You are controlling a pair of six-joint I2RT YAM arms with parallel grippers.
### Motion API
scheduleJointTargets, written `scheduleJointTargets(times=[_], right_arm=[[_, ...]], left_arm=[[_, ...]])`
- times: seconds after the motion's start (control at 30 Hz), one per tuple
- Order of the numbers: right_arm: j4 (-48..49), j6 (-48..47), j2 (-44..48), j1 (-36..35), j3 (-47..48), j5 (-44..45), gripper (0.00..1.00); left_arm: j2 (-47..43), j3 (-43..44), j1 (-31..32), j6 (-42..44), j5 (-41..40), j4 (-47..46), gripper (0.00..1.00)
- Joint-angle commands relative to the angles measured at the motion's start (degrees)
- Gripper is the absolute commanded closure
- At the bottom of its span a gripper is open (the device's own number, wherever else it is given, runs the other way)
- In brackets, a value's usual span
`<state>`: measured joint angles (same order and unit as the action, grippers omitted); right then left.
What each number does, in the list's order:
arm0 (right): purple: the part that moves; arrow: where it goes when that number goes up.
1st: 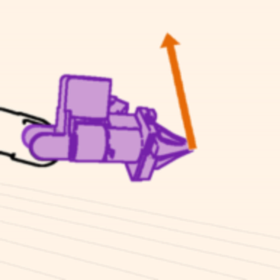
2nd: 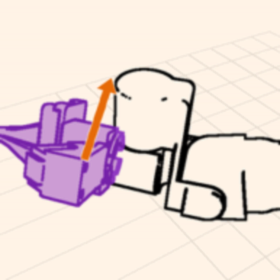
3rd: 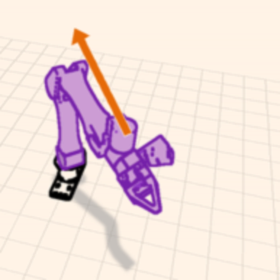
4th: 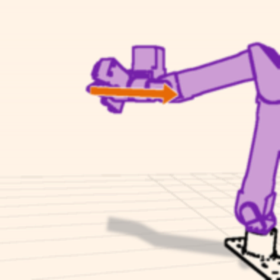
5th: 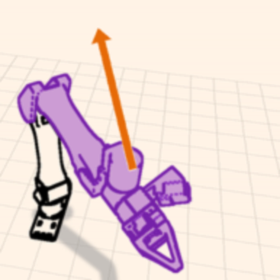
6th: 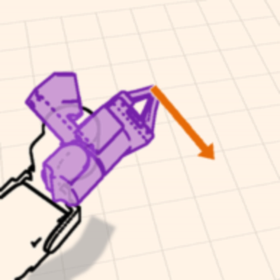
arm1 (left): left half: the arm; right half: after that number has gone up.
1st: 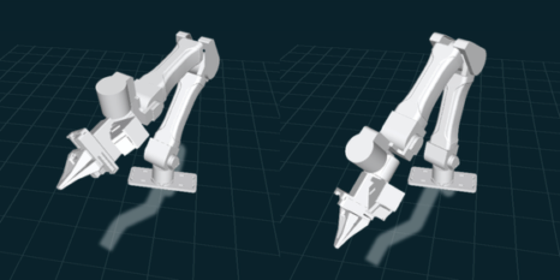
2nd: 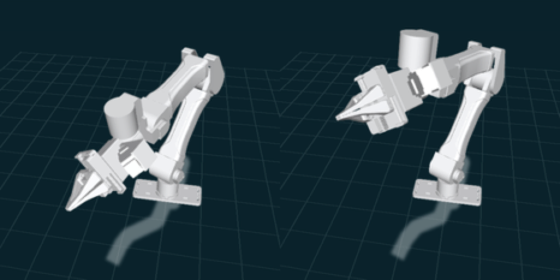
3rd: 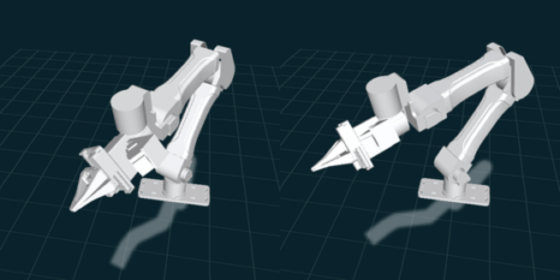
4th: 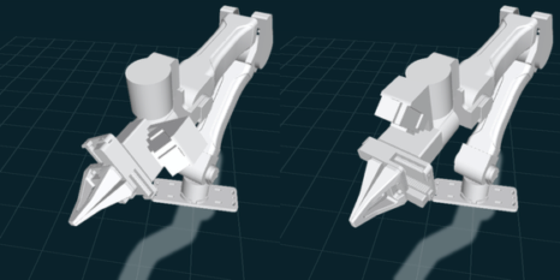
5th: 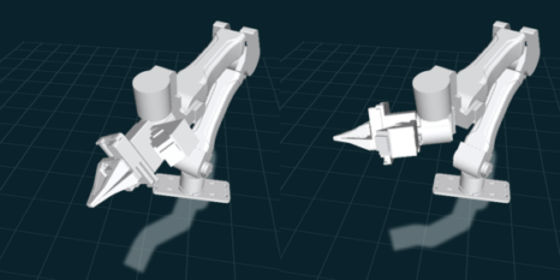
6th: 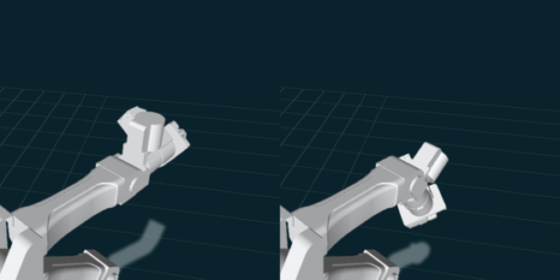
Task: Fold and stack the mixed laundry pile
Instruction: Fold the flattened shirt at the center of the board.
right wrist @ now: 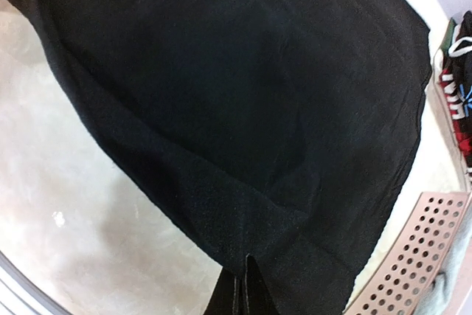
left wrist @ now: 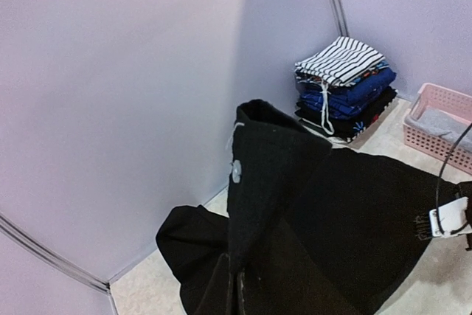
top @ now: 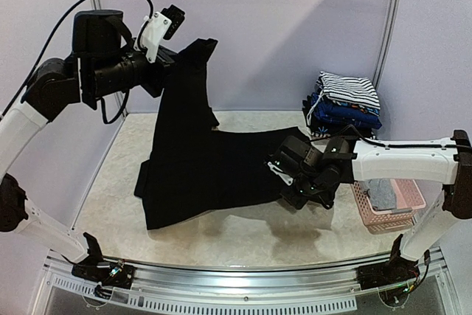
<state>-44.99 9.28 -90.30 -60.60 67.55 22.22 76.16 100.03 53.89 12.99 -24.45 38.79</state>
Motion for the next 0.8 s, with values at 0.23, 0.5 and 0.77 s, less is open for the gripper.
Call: scheduleJointTargets(times=[0.23, 0.5, 0.77], right_arm=[[-1.78, -4.84, -6.92, 5.71, 6.99, 2.51, 1.0], [-2.23, -10.88, -10.89, 9.06, 11.03, 2.3, 1.0], [-0.07, -19.8, -12.2, 12.72, 13.92, -3.36, 1.0]], left_arm=[[7.05, 8.81, -9.11, 10.24, 6.88, -0.01, 1.0], [14.41, 17.17, -15.31, 15.6, 13.83, 1.99, 1.0], [22.06, 21.37, -22.83, 18.62, 20.57, 0.44, 1.0]])
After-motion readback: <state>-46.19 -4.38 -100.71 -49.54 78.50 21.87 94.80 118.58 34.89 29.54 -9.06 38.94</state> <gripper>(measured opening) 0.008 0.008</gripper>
